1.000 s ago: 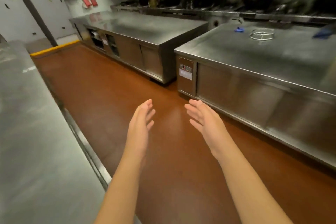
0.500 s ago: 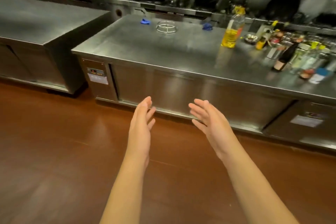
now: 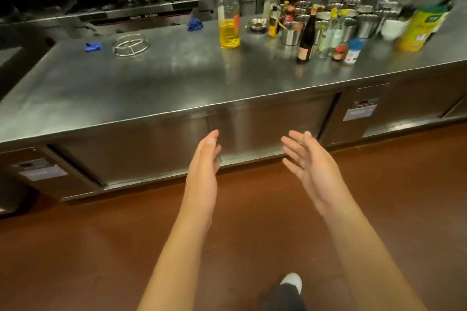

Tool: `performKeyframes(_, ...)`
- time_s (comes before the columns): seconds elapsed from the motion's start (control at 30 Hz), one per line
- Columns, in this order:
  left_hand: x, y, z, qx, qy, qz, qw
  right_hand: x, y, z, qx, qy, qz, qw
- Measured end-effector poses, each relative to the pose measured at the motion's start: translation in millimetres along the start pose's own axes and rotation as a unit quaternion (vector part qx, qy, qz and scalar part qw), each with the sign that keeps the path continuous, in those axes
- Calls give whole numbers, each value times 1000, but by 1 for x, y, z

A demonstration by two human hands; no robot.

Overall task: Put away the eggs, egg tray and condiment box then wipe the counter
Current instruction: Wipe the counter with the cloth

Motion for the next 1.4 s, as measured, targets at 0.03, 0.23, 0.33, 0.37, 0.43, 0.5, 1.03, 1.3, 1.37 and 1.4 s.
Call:
performKeyframes(0.03,-9,11,15,-2,6,11,1000,10,18,-3,0,15,-5,1000)
performKeyframes(0.23,-62,72,111,-9,-42,57,997,75,107,-17,23,46,-37,998)
performKeyframes(0.33,-75,91,169,22,-49,69,996,102,138,-44,7,52,-51,997)
performKeyframes(0.37,-77,95,188,34,-51,67,996,110,145,-55,-1,56,-54,997)
performKeyframes(0.43,-78,103,228,66,-47,70,994,126,162,-83,-22,66,-65,995)
performKeyframes(0.5,-79,112,271,100,-40,71,992,139,180,-114,-57,82,-70,993)
performKeyframes(1.03,-36,217,636,351,-45,-15,935,207,341,-334,-328,45,-91,939)
performKeyframes(1.3,-36,183,799,491,-47,-30,869,232,376,-443,-448,50,-114,885)
performKeyframes(1.37,-34,170,837,516,-42,-27,855,231,384,-478,-466,64,-112,875)
performKeyframes(1.4,-30,164,858,524,-39,-26,850,230,389,-498,-473,70,-111,871)
Point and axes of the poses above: each hand's wrist, its own y-axis towards the middle knuckle, its own z-axis out of the palm, x = y × z, the point moved 9 cm from there along y, towards the middle knuckle, and after that the axes turned 10 degrees about -x, right-handed, at the moved point
